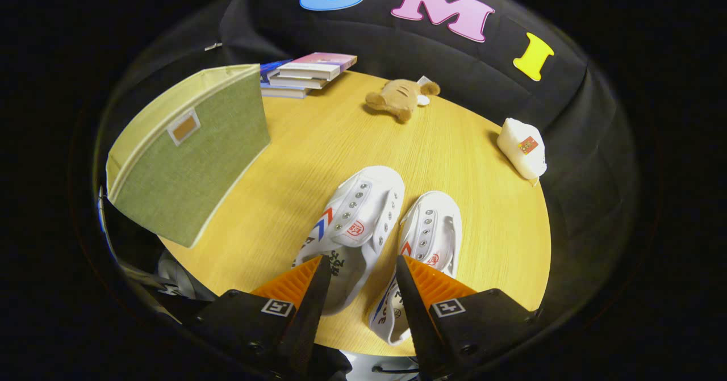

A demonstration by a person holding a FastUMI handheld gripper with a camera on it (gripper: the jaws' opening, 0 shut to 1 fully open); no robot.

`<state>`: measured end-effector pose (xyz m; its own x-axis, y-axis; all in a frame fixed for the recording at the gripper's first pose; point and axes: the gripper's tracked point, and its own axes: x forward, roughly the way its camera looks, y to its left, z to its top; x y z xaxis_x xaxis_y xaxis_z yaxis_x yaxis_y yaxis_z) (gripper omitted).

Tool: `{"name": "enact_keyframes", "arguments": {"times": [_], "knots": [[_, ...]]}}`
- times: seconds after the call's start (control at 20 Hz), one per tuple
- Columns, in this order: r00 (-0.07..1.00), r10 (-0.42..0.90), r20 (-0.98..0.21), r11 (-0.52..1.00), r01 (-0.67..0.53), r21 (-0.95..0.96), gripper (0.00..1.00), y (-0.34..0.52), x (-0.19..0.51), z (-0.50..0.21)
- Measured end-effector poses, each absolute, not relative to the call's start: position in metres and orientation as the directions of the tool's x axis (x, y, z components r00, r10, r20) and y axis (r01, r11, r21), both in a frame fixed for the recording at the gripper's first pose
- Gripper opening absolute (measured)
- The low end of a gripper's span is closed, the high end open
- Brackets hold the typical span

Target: Open the storage box then place both shoes into the box .Put the left shoe in first, then the right shoe, with the right side of both shoes facing outward in a uniform manner.

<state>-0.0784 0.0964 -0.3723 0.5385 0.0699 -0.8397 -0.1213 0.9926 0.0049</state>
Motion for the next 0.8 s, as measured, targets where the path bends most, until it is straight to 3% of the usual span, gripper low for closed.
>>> {"name": "enact_keyframes", "arguments": {"times": [0.4,0.55,0.8], "knots": [[0.609,-0.013,-0.793,0.996,0.080,0.046,0.42,0.091,-0.034,-0.412],[0.615,-0.055,-0.786,0.990,0.138,0.038,0.11,0.084,-0.034,-0.409],[0.643,0.033,-0.765,0.972,0.156,0.173,0.08,0.095,-0.026,-0.358]]}}
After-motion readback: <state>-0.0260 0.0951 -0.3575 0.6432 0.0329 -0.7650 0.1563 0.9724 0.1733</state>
